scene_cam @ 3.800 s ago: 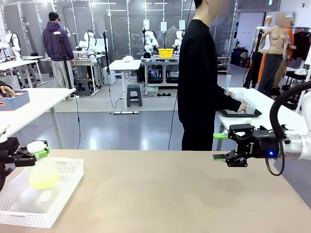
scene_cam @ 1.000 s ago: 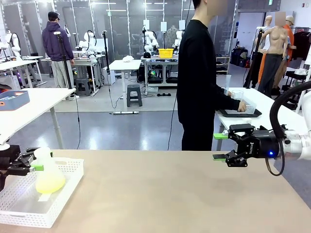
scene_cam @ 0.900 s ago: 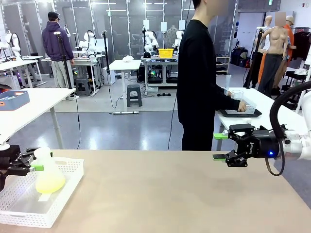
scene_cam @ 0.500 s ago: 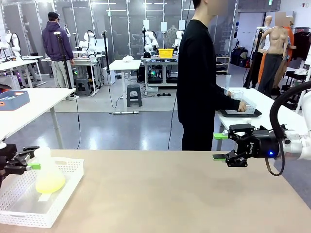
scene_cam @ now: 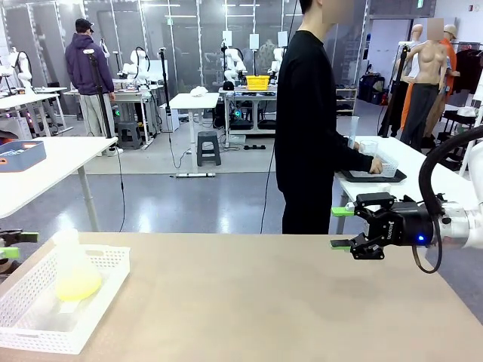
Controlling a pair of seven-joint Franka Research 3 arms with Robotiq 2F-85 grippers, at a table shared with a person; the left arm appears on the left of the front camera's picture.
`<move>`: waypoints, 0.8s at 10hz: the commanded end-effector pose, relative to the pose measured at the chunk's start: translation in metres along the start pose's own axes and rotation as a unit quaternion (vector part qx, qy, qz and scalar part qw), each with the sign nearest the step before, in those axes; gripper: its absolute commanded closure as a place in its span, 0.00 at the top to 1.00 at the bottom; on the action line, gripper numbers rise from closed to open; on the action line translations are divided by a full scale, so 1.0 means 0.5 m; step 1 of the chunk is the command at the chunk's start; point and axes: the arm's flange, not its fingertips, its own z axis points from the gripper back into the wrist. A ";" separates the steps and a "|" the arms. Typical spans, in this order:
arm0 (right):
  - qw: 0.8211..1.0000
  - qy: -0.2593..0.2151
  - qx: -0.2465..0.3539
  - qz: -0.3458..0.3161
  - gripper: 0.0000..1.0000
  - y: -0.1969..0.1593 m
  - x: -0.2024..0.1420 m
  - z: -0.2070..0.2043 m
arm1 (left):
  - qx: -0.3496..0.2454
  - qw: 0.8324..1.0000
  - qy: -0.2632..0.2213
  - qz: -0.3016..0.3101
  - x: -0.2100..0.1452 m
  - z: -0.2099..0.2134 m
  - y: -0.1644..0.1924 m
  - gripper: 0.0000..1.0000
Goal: Prepare the solutions needed for the experiment.
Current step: When the human places the Big flask in the center of the table, pick up the Big flask and place it in the left Organizing basket.
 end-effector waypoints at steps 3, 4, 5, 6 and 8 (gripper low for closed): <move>1.000 -0.002 0.002 0.006 0.81 0.000 -0.002 -0.002 | -0.084 0.988 0.018 0.128 0.153 -0.011 -0.116 1.00; 1.000 -0.002 0.002 0.006 0.81 0.000 -0.002 -0.002 | -0.042 0.992 0.037 0.113 0.171 -0.024 -0.128 1.00; 1.000 -0.002 0.002 0.006 0.81 0.000 -0.002 -0.002 | -0.065 0.993 -0.002 0.096 0.130 0.006 -0.083 1.00; 1.000 -0.002 0.002 0.006 0.81 0.000 -0.002 -0.002 | -0.065 0.993 -0.002 0.096 0.130 0.006 -0.083 1.00; 1.000 -0.002 0.002 0.006 0.81 0.000 -0.002 -0.002 | -0.065 0.993 -0.002 0.096 0.130 0.006 -0.083 1.00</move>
